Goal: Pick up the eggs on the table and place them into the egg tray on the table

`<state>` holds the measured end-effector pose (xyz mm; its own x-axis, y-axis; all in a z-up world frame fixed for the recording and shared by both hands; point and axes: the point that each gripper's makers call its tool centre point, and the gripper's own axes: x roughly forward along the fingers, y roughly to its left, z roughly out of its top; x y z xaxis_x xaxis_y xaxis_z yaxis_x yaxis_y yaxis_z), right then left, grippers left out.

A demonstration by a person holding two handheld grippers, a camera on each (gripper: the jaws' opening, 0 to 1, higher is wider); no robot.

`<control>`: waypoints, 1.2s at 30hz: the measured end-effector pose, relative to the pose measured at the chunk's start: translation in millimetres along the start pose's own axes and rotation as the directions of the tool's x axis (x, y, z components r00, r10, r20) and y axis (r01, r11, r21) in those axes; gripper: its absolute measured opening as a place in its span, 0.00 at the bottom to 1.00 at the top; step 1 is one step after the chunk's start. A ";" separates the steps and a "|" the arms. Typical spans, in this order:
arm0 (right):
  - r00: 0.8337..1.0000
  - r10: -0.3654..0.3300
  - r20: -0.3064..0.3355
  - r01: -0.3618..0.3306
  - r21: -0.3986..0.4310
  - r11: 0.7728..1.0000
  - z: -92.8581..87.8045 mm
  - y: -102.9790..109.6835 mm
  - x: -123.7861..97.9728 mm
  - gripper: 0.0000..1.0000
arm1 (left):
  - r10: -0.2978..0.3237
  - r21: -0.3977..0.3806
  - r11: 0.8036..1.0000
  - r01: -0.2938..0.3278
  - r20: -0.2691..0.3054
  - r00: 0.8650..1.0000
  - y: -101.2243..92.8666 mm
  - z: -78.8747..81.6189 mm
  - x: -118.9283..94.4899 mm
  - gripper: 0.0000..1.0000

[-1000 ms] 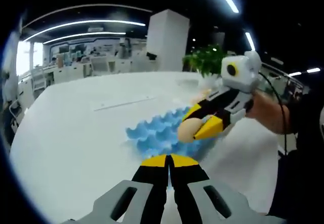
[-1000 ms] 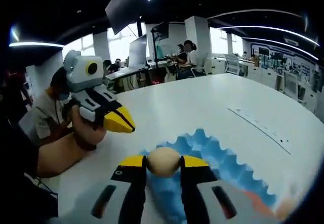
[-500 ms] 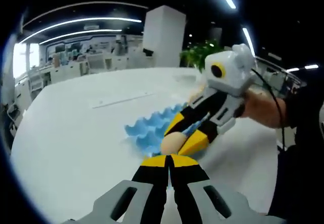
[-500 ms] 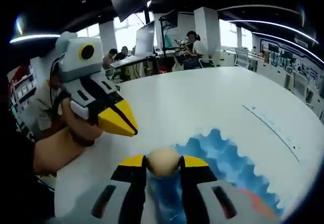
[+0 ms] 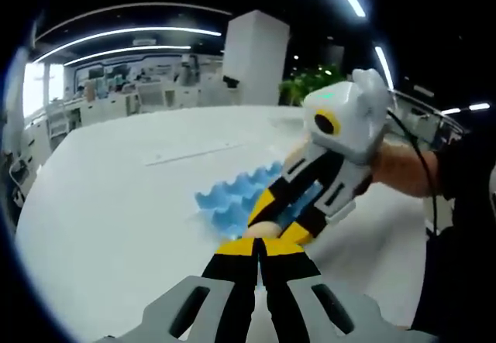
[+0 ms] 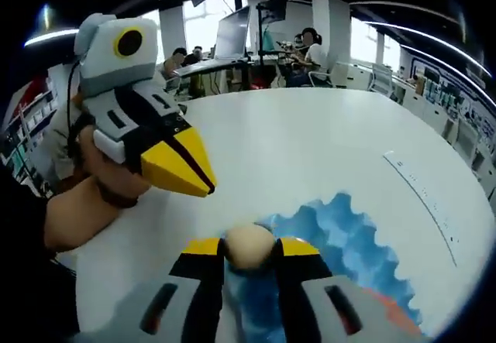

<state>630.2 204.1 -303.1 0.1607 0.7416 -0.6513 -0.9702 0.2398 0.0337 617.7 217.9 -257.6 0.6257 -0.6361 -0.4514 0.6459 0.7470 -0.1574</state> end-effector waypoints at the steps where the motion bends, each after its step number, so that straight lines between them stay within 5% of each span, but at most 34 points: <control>1: 1.000 -0.002 -0.007 0.002 -0.004 1.000 0.1 -0.8 0.7 0.27 | -0.001 -0.001 1.000 0.001 0.002 1.000 0.1 0.4 -0.1 0.01; 11: 0.995 -0.031 -0.097 0.010 -0.211 0.978 -7.1 5.5 4.0 0.28 | 0.005 0.004 1.000 -0.005 0.001 1.000 0.9 1.4 1.6 0.01; 18: 0.997 -0.034 -0.070 0.015 -0.248 0.969 -7.1 6.0 1.3 0.28 | 0.007 0.002 1.000 -0.007 -0.003 1.000 0.3 0.3 2.7 0.01; 26: 0.996 -0.004 0.084 0.012 -0.084 0.996 2.6 -1.2 -15.2 0.33 | 0.003 0.001 1.000 -0.003 -0.007 1.000 -1.1 -1.4 4.9 0.01; 36: 0.975 -0.070 0.213 0.068 0.016 0.998 1.3 -20.2 -47.1 0.44 | 0.007 0.005 1.000 -0.007 -0.013 1.000 -1.2 -4.0 7.7 0.01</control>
<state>642.5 165.1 -272.1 0.2629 0.8392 -0.4760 -0.9540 0.2998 0.0018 620.1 212.9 -264.3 0.6244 -0.6285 -0.4639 0.6440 0.7503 -0.1497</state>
